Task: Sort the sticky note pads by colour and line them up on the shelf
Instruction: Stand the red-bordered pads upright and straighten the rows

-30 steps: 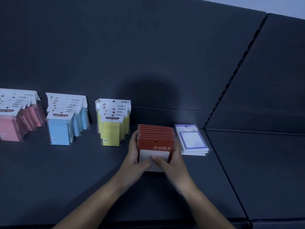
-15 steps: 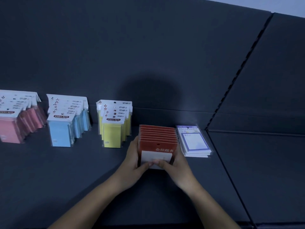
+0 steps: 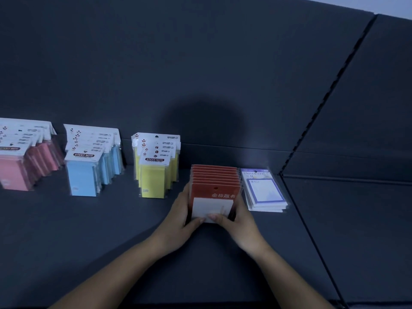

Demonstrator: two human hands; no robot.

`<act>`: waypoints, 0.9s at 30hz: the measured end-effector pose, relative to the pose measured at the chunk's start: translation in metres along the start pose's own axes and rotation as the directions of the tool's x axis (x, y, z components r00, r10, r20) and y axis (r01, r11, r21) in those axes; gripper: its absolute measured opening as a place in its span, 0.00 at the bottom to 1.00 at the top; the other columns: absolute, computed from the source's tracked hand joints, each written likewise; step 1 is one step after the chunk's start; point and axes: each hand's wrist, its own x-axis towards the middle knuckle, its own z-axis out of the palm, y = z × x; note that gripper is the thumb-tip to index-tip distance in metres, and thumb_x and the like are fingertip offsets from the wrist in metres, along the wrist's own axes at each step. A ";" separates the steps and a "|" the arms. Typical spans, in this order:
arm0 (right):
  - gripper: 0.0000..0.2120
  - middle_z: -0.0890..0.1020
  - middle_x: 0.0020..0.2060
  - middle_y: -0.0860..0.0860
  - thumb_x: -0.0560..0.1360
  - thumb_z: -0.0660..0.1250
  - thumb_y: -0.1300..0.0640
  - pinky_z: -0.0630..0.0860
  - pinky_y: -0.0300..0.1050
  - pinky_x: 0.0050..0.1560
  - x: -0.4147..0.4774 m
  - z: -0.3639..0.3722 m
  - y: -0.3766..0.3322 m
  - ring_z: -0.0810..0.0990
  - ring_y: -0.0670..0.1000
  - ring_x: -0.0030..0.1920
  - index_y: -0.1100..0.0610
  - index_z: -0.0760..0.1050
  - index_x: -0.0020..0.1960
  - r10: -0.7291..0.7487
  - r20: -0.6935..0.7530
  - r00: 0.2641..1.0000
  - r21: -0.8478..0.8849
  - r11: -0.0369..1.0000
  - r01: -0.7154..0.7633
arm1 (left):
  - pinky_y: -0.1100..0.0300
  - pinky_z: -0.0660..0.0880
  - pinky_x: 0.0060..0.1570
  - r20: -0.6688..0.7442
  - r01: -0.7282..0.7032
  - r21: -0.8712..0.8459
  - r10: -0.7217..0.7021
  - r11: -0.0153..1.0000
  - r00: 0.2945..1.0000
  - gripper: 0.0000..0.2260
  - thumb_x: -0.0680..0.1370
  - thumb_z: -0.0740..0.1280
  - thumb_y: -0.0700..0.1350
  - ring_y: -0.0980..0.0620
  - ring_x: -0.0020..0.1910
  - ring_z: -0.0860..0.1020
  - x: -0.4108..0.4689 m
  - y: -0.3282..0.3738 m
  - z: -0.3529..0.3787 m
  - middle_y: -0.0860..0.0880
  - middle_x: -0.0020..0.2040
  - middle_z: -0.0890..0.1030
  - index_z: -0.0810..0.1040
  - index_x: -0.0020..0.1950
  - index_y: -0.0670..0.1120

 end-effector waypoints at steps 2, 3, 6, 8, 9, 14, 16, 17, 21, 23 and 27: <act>0.25 0.81 0.53 0.49 0.69 0.73 0.66 0.73 0.31 0.53 0.008 0.001 0.003 0.79 0.41 0.54 0.51 0.69 0.61 -0.018 -0.059 0.998 -0.043 0.999 0.015 | 0.66 0.58 0.70 -0.030 -0.018 -0.009 0.018 1.000 0.999 0.32 0.75 0.66 0.41 0.62 0.71 0.61 0.007 0.001 0.001 0.58 0.71 0.63 0.53 0.72 0.56; 0.24 0.81 0.53 0.48 0.69 0.73 0.65 0.72 0.29 0.52 0.012 0.002 0.004 0.79 0.39 0.53 0.51 0.69 0.61 -0.023 -0.088 0.996 -0.061 0.998 0.017 | 0.70 0.58 0.68 -0.049 -0.018 -0.016 0.018 1.000 0.999 0.32 0.75 0.66 0.40 0.63 0.70 0.62 0.011 0.000 0.003 0.59 0.71 0.63 0.53 0.72 0.57; 0.24 0.81 0.52 0.44 0.70 0.73 0.63 0.70 0.25 0.48 0.025 0.004 0.007 0.77 0.34 0.50 0.50 0.70 0.61 -0.044 -0.152 0.987 -0.110 0.994 0.027 | 0.75 0.61 0.63 -0.115 0.041 -0.042 -0.046 0.998 0.992 0.34 0.75 0.66 0.37 0.67 0.67 0.64 0.022 -0.005 0.006 0.58 0.68 0.66 0.52 0.68 0.62; 0.24 0.79 0.50 0.38 0.70 0.72 0.62 0.68 0.22 0.46 0.034 0.006 0.009 0.76 0.31 0.50 0.46 0.69 0.60 -0.062 -0.186 0.981 -0.137 0.990 0.037 | 0.72 0.63 0.64 -0.140 0.068 -0.044 -0.073 0.997 0.987 0.33 0.75 0.66 0.35 0.65 0.67 0.66 0.030 -0.008 0.007 0.55 0.69 0.68 0.52 0.69 0.61; 0.24 0.79 0.49 0.36 0.71 0.72 0.61 0.68 0.21 0.46 0.039 0.007 0.009 0.75 0.29 0.50 0.46 0.68 0.61 -0.069 -0.199 0.977 -0.149 0.988 0.039 | 0.67 0.64 0.66 -0.149 0.068 -0.049 -0.075 0.996 0.986 0.33 0.75 0.65 0.35 0.62 0.68 0.66 0.034 -0.010 0.008 0.52 0.69 0.68 0.53 0.71 0.57; 0.27 0.76 0.49 0.33 0.71 0.72 0.57 0.68 0.21 0.49 0.061 0.009 0.013 0.74 0.28 0.51 0.51 0.66 0.67 -0.093 -0.233 0.968 -0.226 0.973 0.039 | 0.53 0.64 0.70 -0.224 0.117 -0.018 -0.118 0.993 0.967 0.32 0.75 0.66 0.36 0.53 0.70 0.65 0.054 -0.017 0.012 0.46 0.71 0.65 0.53 0.75 0.44; 0.27 0.77 0.49 0.33 0.71 0.71 0.55 0.71 0.28 0.53 0.069 0.009 0.014 0.76 0.33 0.52 0.50 0.66 0.67 -0.098 -0.236 0.967 -0.260 0.965 0.034 | 0.52 0.66 0.68 -0.254 0.130 -0.004 -0.127 0.992 0.959 0.32 0.75 0.67 0.38 0.53 0.69 0.67 0.061 -0.019 0.014 0.45 0.70 0.66 0.54 0.75 0.43; 0.26 0.78 0.49 0.34 0.71 0.71 0.53 0.72 0.33 0.54 0.071 0.010 0.015 0.77 0.36 0.52 0.50 0.66 0.66 -0.104 -0.239 0.966 -0.283 0.959 0.033 | 0.51 0.67 0.67 -0.268 0.129 0.000 -0.125 0.992 0.955 0.32 0.75 0.67 0.40 0.53 0.67 0.68 0.064 -0.019 0.014 0.45 0.68 0.67 0.56 0.75 0.43; 0.26 0.78 0.52 0.40 0.70 0.69 0.48 0.73 0.42 0.56 0.077 0.013 0.019 0.78 0.45 0.55 0.49 0.65 0.66 -0.131 -0.258 0.957 -0.335 0.941 0.038 | 0.50 0.70 0.64 -0.305 0.151 0.034 -0.133 0.988 0.943 0.30 0.74 0.68 0.48 0.53 0.65 0.70 0.073 -0.022 0.017 0.47 0.65 0.69 0.59 0.73 0.45; 0.26 0.78 0.52 0.41 0.70 0.68 0.46 0.73 0.42 0.56 0.078 0.014 0.019 0.78 0.45 0.55 0.49 0.65 0.65 -0.135 -0.260 0.956 -0.342 0.939 0.039 | 0.50 0.69 0.64 -0.315 0.167 0.052 -0.143 0.984 0.938 0.31 0.74 0.68 0.50 0.53 0.65 0.69 0.073 -0.025 0.018 0.48 0.65 0.69 0.59 0.73 0.45; 0.28 0.78 0.54 0.41 0.69 0.65 0.43 0.72 0.41 0.58 0.077 0.015 0.018 0.77 0.44 0.57 0.49 0.64 0.66 -0.105 -0.280 0.954 -0.306 0.952 0.015 | 0.50 0.70 0.64 -0.315 0.192 0.019 -0.176 0.981 0.933 0.32 0.73 0.69 0.51 0.54 0.65 0.70 0.072 -0.024 0.018 0.49 0.65 0.69 0.59 0.73 0.46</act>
